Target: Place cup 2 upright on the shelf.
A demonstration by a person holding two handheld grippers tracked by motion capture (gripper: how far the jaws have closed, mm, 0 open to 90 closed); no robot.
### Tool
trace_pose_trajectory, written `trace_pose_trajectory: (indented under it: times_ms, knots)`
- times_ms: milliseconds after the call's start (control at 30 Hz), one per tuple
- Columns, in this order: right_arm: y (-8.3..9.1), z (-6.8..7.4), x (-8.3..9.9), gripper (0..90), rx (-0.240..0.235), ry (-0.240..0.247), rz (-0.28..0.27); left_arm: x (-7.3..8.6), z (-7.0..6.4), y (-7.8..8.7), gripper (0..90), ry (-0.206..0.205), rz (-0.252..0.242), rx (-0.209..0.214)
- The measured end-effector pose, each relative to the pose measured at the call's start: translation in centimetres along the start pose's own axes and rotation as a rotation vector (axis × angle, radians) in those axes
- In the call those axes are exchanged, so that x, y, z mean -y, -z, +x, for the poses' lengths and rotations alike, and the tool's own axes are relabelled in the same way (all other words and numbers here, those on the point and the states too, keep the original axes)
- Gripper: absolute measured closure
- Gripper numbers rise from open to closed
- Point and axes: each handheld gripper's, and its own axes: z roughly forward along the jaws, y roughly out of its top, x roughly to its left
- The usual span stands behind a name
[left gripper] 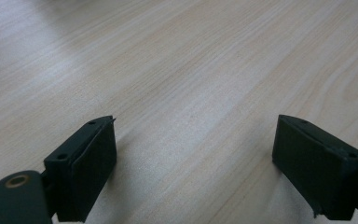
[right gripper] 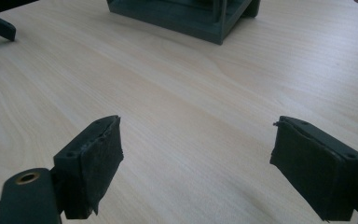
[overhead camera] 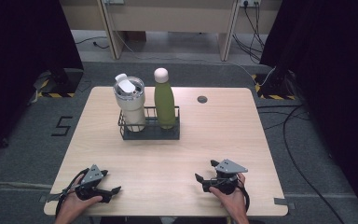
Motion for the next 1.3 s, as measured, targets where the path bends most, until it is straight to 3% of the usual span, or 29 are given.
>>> trace_pose_trajectory:
  times_ms: [267,567,1000,1167,1200,1300]
  knots:
    - [0.3,0.2,0.3,15.7,-0.01,-0.004,0.011,0.0,0.0,0.0,13.0,0.001,0.0,0.0]
    - [0.3,0.7,0.8,15.4,-0.021,0.004,0.069,0.0,0.0,0.0,13.0,0.0,0.0,0.0]
    - [0.4,1.3,1.1,15.5,0.013,0.025,0.142,0.0,0.0,0.0,13.1,0.001,-0.001,0.0]
    - [0.1,1.6,1.2,15.6,0.033,0.037,0.202,0.0,0.0,0.0,13.1,0.001,0.0,0.0]
    - [-0.1,1.8,1.2,14.0,0.052,0.053,0.239,0.0,0.0,0.0,13.1,0.001,0.0,0.0]
    - [-0.2,2.0,1.2,10.2,0.051,0.063,0.247,0.0,0.0,0.0,13.1,0.002,-0.001,-0.001]
